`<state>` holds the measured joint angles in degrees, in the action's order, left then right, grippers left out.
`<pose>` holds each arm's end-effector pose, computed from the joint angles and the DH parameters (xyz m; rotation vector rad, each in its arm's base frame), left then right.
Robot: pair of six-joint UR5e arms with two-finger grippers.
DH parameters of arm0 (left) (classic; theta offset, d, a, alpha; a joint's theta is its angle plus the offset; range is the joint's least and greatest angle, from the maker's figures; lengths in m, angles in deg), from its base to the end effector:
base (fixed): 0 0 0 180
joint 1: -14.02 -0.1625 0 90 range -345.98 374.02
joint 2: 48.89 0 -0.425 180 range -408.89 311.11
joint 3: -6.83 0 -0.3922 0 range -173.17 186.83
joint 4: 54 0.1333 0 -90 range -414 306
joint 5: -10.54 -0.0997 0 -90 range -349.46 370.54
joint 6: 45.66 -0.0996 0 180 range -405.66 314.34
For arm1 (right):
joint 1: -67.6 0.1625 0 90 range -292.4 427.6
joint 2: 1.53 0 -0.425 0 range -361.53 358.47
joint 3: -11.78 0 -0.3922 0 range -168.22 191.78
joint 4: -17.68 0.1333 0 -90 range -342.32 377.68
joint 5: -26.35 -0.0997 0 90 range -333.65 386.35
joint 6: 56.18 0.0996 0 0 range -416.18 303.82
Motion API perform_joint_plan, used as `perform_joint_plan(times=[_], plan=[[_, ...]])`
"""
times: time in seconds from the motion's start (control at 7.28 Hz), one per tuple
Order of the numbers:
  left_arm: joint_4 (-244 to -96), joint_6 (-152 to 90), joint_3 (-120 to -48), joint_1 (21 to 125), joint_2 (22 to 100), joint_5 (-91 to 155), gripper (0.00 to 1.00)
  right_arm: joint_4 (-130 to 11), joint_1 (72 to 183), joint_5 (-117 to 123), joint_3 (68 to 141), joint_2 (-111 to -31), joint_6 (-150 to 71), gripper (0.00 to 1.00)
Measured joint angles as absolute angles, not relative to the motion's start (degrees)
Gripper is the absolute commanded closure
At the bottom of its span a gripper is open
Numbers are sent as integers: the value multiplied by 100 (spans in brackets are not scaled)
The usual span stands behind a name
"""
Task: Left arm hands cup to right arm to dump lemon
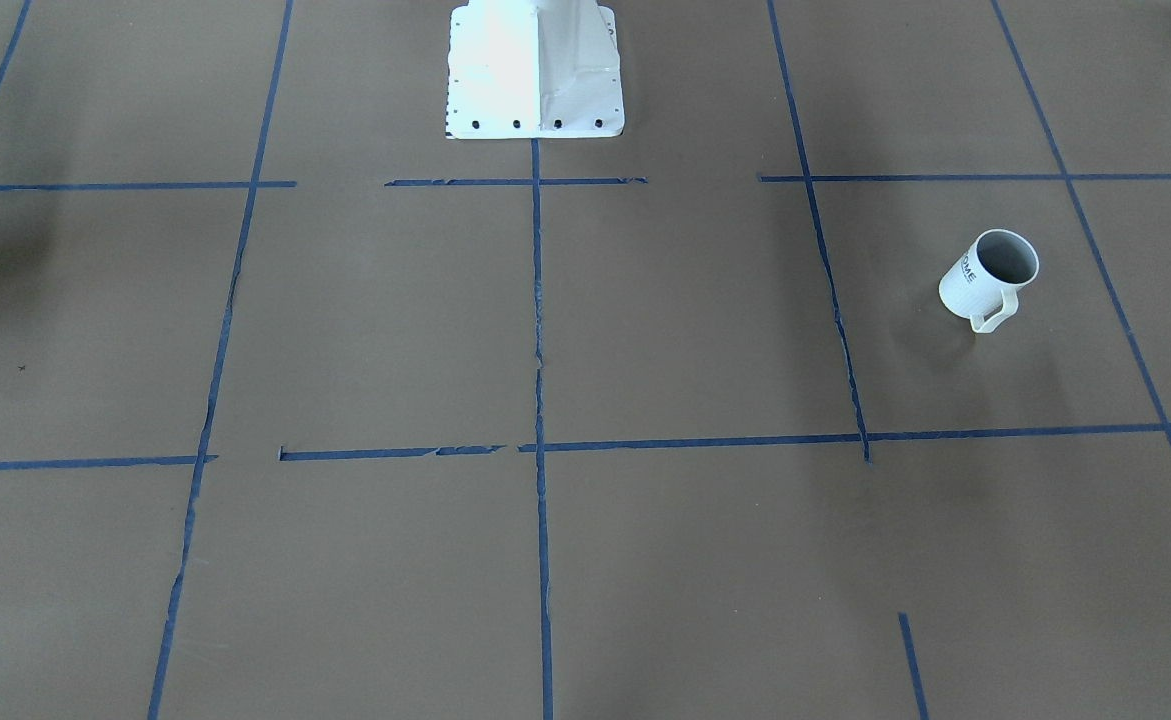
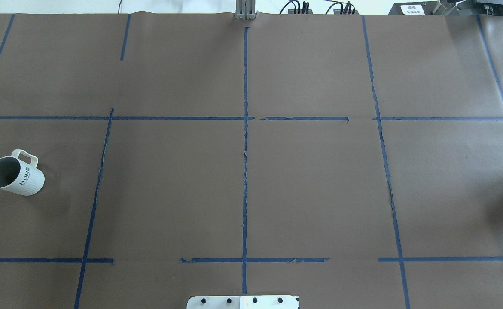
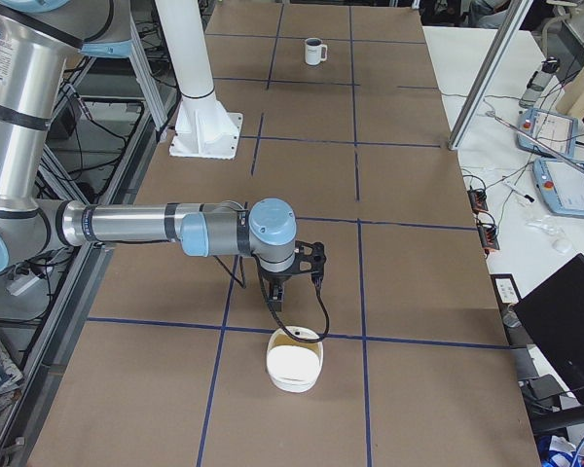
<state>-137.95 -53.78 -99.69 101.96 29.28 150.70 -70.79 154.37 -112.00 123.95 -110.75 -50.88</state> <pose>-0.0423 -0.4037 0.6126 0.0241 0.8763 0.1558 0.0387 -0.3591 0.6018 0.0106 -0.8465 0.0010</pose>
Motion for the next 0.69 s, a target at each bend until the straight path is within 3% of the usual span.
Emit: perform_joint_plan(times=[0.69], plan=[[-13779,-5384,-10025,10196,2938,15047,0,-7047,15439,-11225,12387,-11074,-5073,0]])
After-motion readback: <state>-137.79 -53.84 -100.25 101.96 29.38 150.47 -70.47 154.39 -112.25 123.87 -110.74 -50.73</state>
